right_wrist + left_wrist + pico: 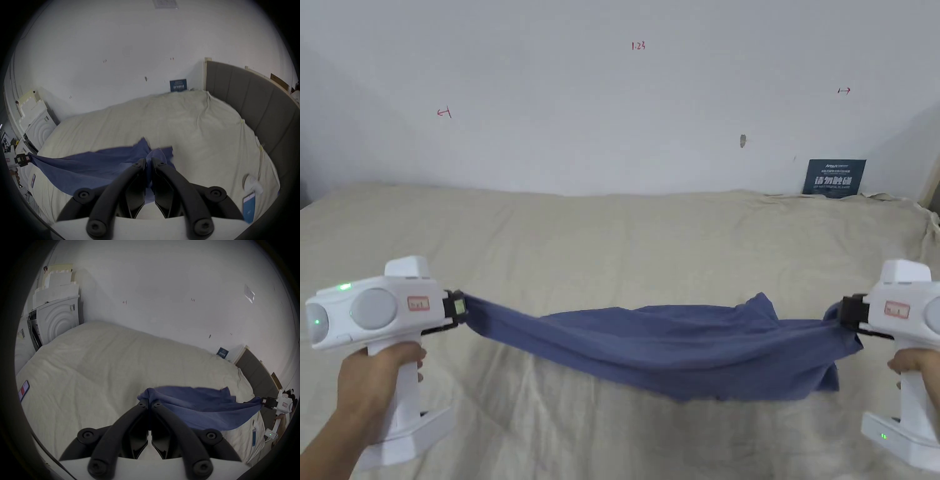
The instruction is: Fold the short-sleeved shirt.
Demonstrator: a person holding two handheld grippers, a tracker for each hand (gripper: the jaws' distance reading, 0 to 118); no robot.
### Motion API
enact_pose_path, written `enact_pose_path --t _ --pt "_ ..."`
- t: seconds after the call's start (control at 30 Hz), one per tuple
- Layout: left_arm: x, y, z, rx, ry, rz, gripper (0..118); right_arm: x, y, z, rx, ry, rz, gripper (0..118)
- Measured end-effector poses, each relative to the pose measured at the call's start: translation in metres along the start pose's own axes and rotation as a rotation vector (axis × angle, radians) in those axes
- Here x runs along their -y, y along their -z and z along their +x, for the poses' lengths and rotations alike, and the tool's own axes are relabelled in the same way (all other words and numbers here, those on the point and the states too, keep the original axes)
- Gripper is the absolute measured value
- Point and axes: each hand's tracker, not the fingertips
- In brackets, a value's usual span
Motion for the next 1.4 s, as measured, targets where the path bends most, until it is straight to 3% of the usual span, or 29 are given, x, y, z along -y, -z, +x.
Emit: enact_pose_path --t 0.57,1.1,1.4 --pt "0.164 -0.044 -0.057 -0.057 0.051 -0.250 0 0.148 -0.064 0.007 -0.016 -0.003 -0.164 6" --pt "0.229 -0.126 -0.092 -0.081 0.046 -0.333 0 0.213 -0.143 0.019 -0.031 0.029 -0.223 6" --pt "0.241 -0.114 -0.080 -0.101 0.072 -0.363 0 0.235 -0.129 0.016 0.001 0.017 -0.266 6"
